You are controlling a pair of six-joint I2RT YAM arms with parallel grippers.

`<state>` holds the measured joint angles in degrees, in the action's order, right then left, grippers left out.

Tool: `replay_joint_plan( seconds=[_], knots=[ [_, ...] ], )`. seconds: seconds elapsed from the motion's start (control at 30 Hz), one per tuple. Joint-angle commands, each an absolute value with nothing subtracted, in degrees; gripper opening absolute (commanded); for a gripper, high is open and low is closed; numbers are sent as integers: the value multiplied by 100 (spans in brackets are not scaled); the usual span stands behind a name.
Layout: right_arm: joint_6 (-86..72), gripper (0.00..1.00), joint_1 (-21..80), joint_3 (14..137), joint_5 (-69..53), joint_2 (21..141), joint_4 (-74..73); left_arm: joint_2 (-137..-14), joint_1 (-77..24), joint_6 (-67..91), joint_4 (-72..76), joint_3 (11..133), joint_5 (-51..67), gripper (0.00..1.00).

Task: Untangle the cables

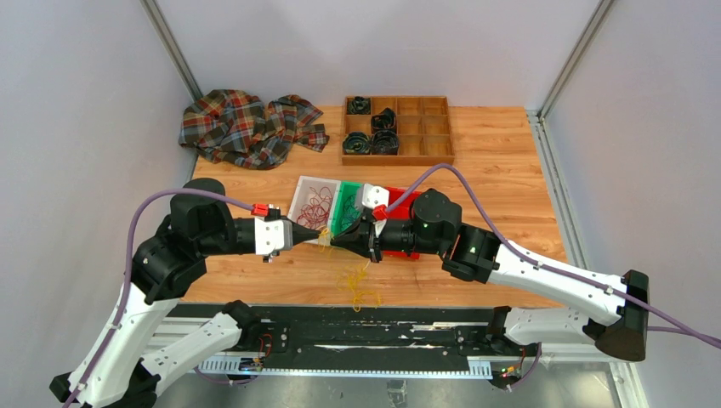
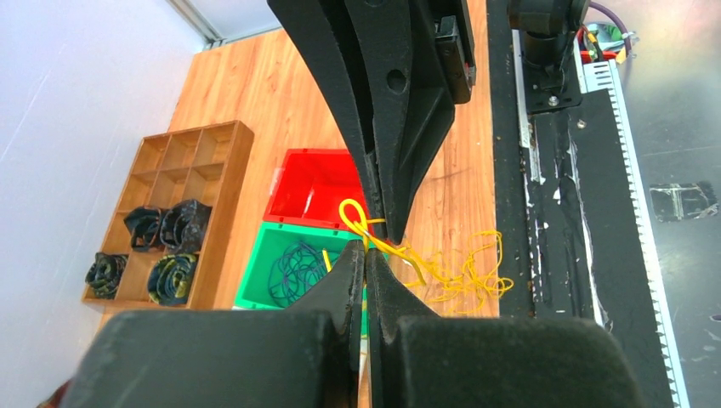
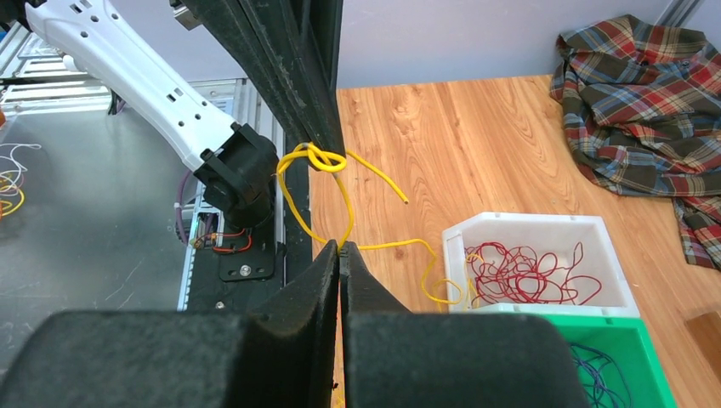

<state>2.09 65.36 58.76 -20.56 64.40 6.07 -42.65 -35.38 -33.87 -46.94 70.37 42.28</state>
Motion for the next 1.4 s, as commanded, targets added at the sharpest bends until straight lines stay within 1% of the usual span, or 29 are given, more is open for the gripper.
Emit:
replay_joint_plan(
  seconds=[0.0,0.5,0.83,0.9,1.0,1.17,1.23,1.37],
  knots=[
    [247,1,6681,6068,-2159,6362,555,-4296,-3516,-3339,-4784,7187,4355,1],
    [302,1,6846,6407,-1895,6582,562,-4336,-3516,-3560,-5010,7229,4462,1],
    [390,1,6772,5959,-1033,6247,25,-4284,-3516,-3939,-4964,7607,4139,0],
    [306,1,6661,5858,-793,6243,-131,-4283,-3516,-3979,-4950,7698,4106,0],
    [-2,1,6324,5715,-795,6253,-342,-4277,-3516,-3980,-4951,7777,4058,0],
    [-99,1,5895,5398,-464,6085,-649,-4231,-3516,-4044,-4853,7806,3870,0],
    [-131,1,5716,5287,-372,5949,-748,-4209,-3516,-3986,-4639,7792,3689,1],
    [-193,1,5353,5248,-198,5533,-815,-4215,-3516,-3394,-3598,7652,3380,0]
  ],
)
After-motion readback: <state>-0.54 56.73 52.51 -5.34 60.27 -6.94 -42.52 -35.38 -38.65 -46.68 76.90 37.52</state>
